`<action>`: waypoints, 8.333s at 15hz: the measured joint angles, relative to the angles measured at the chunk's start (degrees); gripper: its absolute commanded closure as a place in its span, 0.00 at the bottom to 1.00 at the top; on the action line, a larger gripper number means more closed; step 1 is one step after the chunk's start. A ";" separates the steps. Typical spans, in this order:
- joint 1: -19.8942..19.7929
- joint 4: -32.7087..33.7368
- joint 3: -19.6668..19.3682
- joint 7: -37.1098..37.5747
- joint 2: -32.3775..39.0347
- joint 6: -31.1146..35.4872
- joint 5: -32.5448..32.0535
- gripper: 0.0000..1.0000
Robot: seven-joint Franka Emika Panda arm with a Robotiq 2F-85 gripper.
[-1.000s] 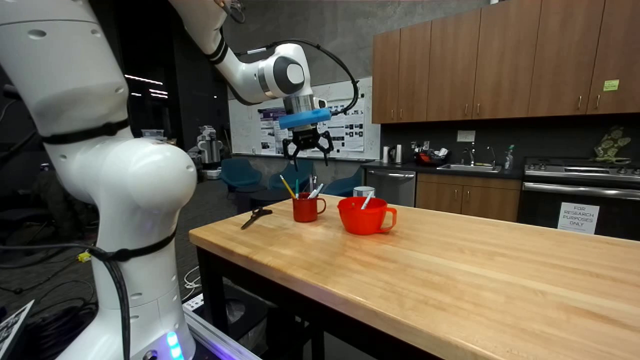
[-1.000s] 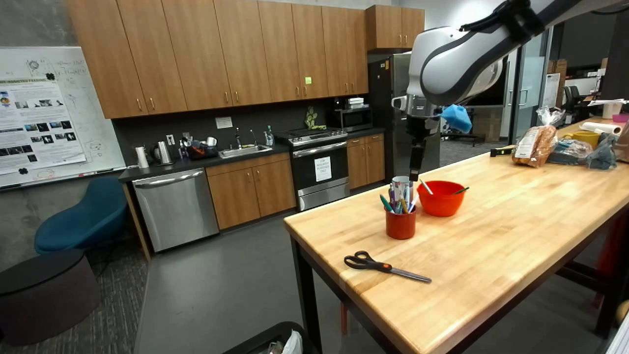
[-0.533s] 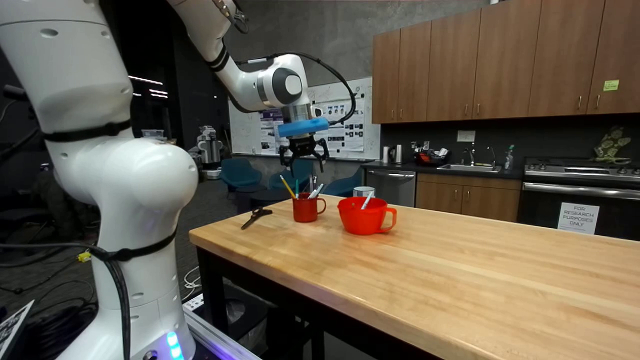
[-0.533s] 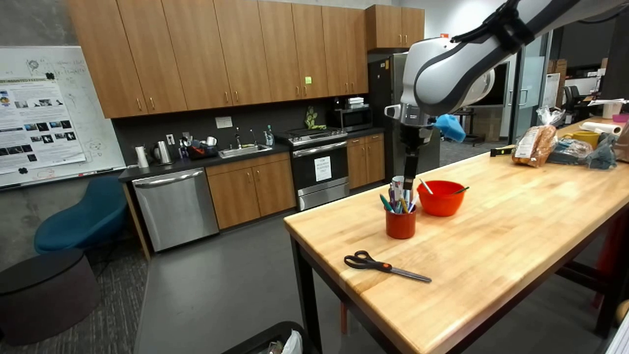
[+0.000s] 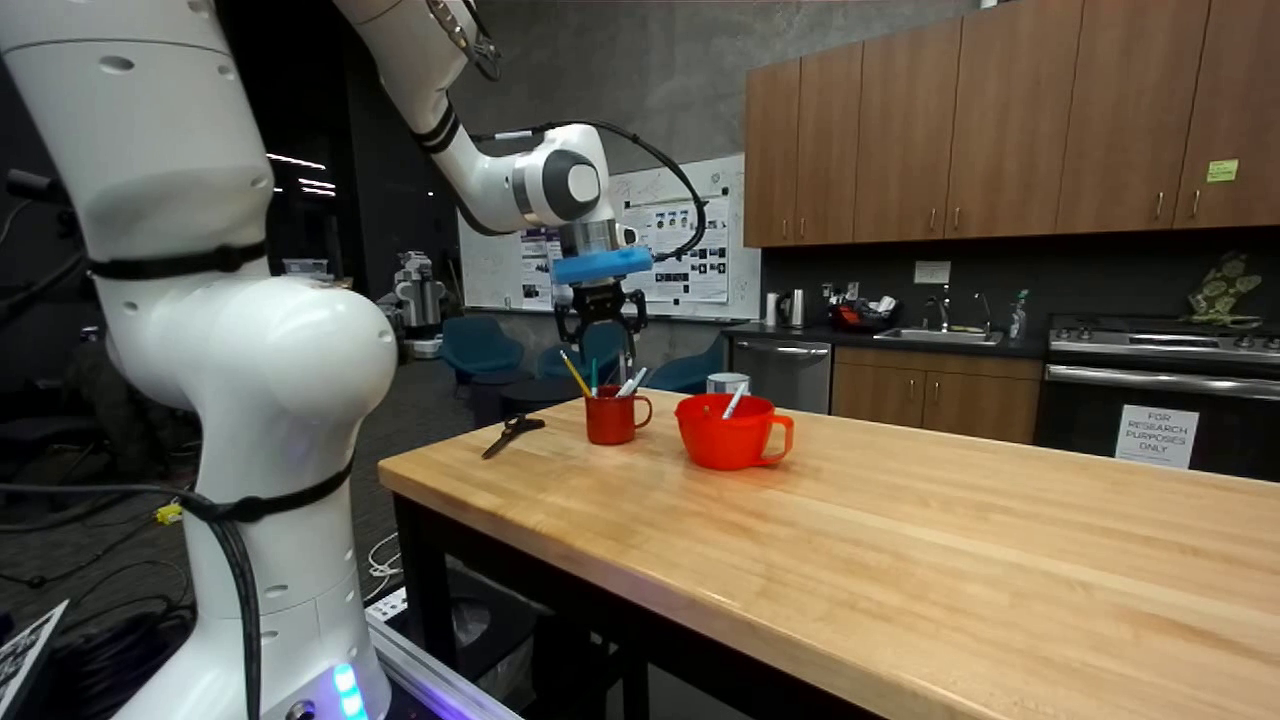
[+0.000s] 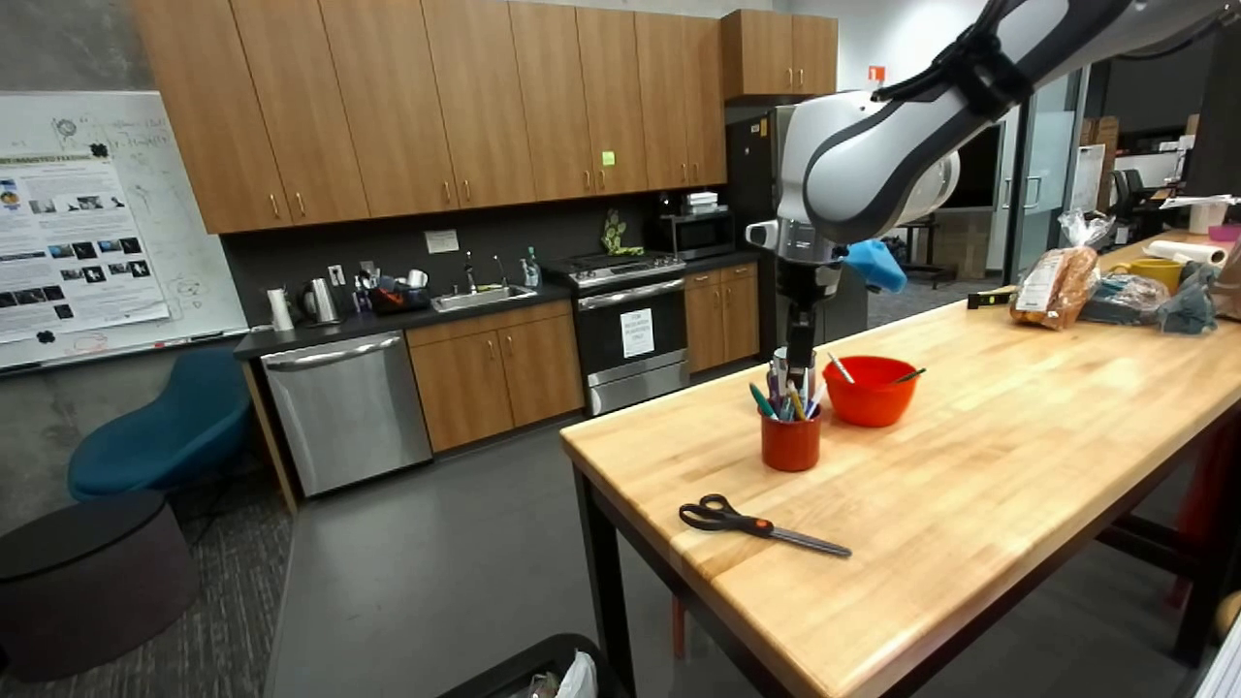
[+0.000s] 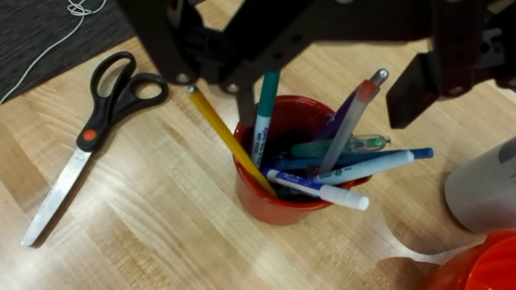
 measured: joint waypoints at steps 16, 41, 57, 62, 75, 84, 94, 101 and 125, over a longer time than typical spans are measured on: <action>-0.71 1.41 0.20 -0.01 -1.47 -0.03 0.00 0.98; -6.92 6.52 -7.54 0.11 -4.65 -2.23 -0.10 0.98; -7.79 8.02 -5.41 3.41 4.98 -1.05 -2.34 0.98; -8.06 8.02 -4.68 7.13 6.30 -1.21 -6.43 0.65; -7.83 7.81 -3.34 6.62 3.62 -1.34 -3.33 0.00; -3.54 5.53 -2.35 -0.71 0.93 -4.43 5.04 0.00; -3.03 5.65 -2.18 -4.90 3.40 -3.30 6.51 0.00; -3.08 9.09 -1.44 -4.90 7.82 -2.76 6.51 0.36; -5.20 12.43 -1.30 -4.81 2.07 -8.97 6.51 0.97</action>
